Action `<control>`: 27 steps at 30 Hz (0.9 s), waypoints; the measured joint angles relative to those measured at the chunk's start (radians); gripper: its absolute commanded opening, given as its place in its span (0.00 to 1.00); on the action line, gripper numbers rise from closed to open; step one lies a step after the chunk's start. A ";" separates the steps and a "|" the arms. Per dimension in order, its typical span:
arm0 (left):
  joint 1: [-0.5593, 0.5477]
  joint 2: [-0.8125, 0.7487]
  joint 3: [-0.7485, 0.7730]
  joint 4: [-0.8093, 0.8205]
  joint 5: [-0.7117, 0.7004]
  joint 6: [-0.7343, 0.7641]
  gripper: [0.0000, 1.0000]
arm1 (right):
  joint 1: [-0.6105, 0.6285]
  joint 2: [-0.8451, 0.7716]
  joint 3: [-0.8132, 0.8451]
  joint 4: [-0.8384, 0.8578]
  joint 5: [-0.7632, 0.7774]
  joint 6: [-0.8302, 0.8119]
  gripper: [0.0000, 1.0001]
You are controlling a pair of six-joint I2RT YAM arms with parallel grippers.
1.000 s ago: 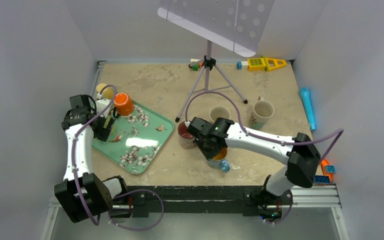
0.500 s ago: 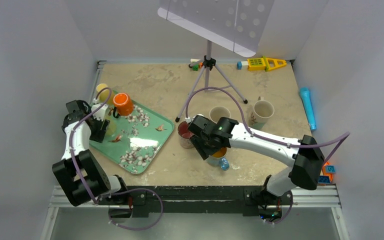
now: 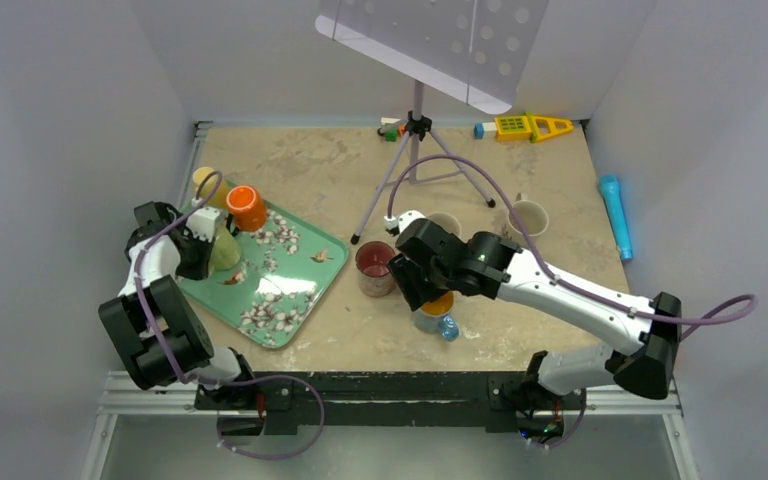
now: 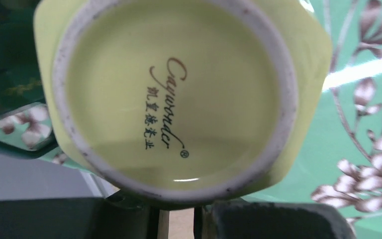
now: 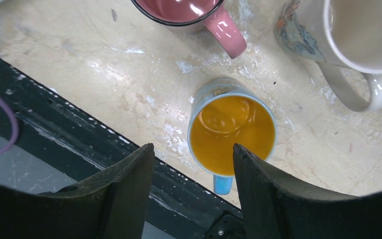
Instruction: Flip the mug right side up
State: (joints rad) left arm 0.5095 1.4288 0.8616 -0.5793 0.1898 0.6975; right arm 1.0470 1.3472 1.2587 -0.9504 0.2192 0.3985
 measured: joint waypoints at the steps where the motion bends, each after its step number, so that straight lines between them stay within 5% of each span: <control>1: 0.000 -0.007 0.000 -0.019 0.020 -0.002 0.00 | 0.000 -0.016 0.006 0.002 0.000 0.000 0.62; 4: 0.000 -0.029 0.003 -0.096 0.081 -0.006 0.00 | 0.000 -0.065 0.017 0.017 -0.001 -0.004 0.63; 5: -0.002 -0.039 0.012 -0.140 0.106 -0.010 0.00 | 0.000 -0.084 0.017 0.032 -0.001 -0.007 0.75; 10: -0.033 -0.128 0.120 -0.354 0.257 -0.072 0.00 | 0.000 -0.161 0.016 0.171 -0.020 -0.019 0.81; 17: -0.115 -0.356 0.370 -0.568 0.564 -0.211 0.00 | 0.000 -0.224 -0.169 0.803 -0.266 0.031 0.83; 27: -0.172 -0.474 0.532 -0.759 0.930 -0.393 0.00 | 0.000 0.000 -0.203 1.433 -0.445 0.228 0.88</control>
State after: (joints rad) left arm 0.3374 0.9550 1.3933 -1.3384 1.1198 0.3050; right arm 1.0470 1.3468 1.0557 0.4824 -0.2260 0.6266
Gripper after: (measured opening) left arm 0.215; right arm 0.877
